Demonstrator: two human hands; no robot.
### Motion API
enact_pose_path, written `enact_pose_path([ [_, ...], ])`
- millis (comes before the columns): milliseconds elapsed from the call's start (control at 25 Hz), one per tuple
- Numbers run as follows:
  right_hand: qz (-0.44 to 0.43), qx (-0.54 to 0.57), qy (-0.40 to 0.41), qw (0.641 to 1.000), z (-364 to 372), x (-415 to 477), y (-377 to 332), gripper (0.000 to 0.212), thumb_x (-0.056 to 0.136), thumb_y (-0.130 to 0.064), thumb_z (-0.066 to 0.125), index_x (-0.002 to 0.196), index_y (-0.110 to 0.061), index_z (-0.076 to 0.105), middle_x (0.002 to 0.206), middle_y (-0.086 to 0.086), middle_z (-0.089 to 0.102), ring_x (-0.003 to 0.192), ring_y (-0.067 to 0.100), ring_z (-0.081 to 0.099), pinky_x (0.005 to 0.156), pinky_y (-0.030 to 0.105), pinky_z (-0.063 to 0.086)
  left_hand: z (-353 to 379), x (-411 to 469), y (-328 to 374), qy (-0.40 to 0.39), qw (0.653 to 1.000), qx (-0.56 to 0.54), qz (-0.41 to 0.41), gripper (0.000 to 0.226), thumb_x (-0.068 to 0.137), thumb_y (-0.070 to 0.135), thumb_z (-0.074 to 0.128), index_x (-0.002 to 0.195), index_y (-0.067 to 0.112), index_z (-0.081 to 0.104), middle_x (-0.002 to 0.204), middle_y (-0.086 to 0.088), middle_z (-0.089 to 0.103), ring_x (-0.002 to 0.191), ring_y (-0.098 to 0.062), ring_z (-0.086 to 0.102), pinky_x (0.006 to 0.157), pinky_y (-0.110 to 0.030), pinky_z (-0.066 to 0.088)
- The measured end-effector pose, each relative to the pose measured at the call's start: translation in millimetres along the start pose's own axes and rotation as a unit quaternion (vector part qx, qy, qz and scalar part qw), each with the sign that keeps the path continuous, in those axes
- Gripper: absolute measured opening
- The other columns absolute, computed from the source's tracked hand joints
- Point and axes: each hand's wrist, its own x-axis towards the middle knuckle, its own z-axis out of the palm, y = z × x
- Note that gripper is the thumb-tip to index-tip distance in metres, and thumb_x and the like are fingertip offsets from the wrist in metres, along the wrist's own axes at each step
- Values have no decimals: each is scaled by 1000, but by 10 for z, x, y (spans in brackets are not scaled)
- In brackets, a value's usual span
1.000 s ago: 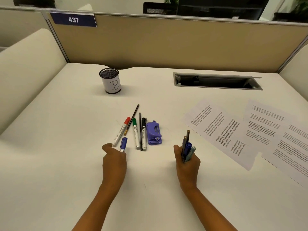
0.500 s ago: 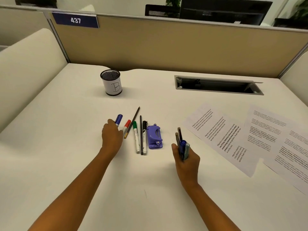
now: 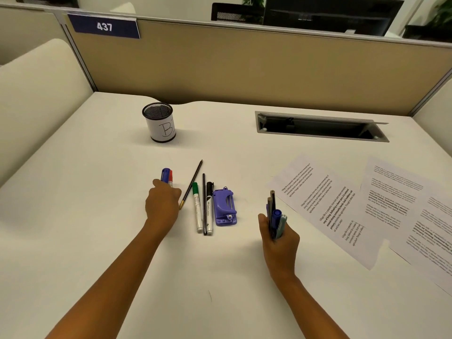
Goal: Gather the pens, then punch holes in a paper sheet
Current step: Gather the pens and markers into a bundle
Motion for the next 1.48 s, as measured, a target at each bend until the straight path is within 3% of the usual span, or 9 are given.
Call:
enact_pose_path([
  [120, 15, -6, 5, 1000, -13, 4, 34, 34, 82, -20, 65, 66, -37, 41, 50, -17, 36, 47, 4, 39, 45, 7, 30, 16, 8, 37, -96, 990, -101, -15, 33, 92, 15, 55, 118, -3, 47, 111, -23, 62, 73, -27, 65, 62, -34, 51],
  [240, 24, -9, 5, 1000, -23, -1, 52, 37, 83, -19, 66, 64, -37, 40, 49, -16, 34, 46, 4, 37, 44, 7, 28, 85, -38, 84, -185, 979, -86, -30, 36, 87, 12, 61, 118, -5, 50, 110, -24, 65, 93, -35, 66, 83, -43, 54],
  [480, 33, 1, 1, 999, -27, -37, 22, 38, 83, -22, 64, 63, -39, 37, 52, -16, 46, 45, 3, 34, 44, 6, 25, 235, -172, 189, -107, 994, -15, 0, 47, 87, 7, 61, 126, -3, 37, 125, -26, 53, 110, -38, 55, 83, -37, 45],
  [800, 85, 15, -2, 996, -10, -61, -26, 31, 83, -21, 66, 63, -34, 46, 44, -11, 38, 45, 6, 36, 43, 8, 28, 272, -252, 161, -80, 997, 9, 21, 56, 78, 12, 74, 119, 2, 37, 116, -22, 59, 92, -33, 60, 67, -30, 41],
  [960, 217, 63, -28, 974, 39, 6, -171, 22, 79, -45, 60, 69, -27, 55, 51, -10, 46, 47, 6, 41, 46, 13, 36, 191, -243, 173, -85, 995, -53, 5, 53, 82, 21, 69, 120, 1, 39, 109, -19, 59, 79, -27, 54, 64, -31, 41],
  [1120, 352, 134, -115, 919, 143, 166, -351, 23, 86, -42, 60, 80, -20, 53, 55, -3, 44, 41, 6, 39, 41, 19, 38, 16, -296, 242, -203, 938, -274, -62, 16, 91, 17, 54, 103, 6, 55, 87, -13, 67, 74, -24, 65, 74, -39, 56],
  [1200, 370, 163, -152, 902, 213, 252, -460, 23, 87, -39, 61, 85, -18, 54, 57, 0, 43, 42, 7, 37, 40, 19, 38, -57, -416, 314, -275, 899, -333, -77, 11, 93, 10, 47, 97, 7, 57, 81, -11, 67, 69, -20, 64, 67, -35, 55],
  [1360, 328, 131, -215, 910, 387, 318, -609, 33, 83, -51, 58, 100, -23, 56, 64, -6, 54, 51, 6, 51, 44, 16, 44, -44, -704, 384, -309, 873, -373, -55, 23, 94, 9, 51, 116, 10, 56, 100, -15, 70, 92, -29, 68, 82, -48, 56],
  [1480, 269, 80, -259, 924, 459, 315, -662, 50, 71, -67, 50, 107, -33, 45, 87, -13, 60, 75, 6, 61, 57, 13, 49, -13, -875, 463, -300, 872, -383, -58, 29, 95, 7, 47, 122, 14, 53, 105, -11, 68, 93, -27, 66, 69, -44, 57],
])
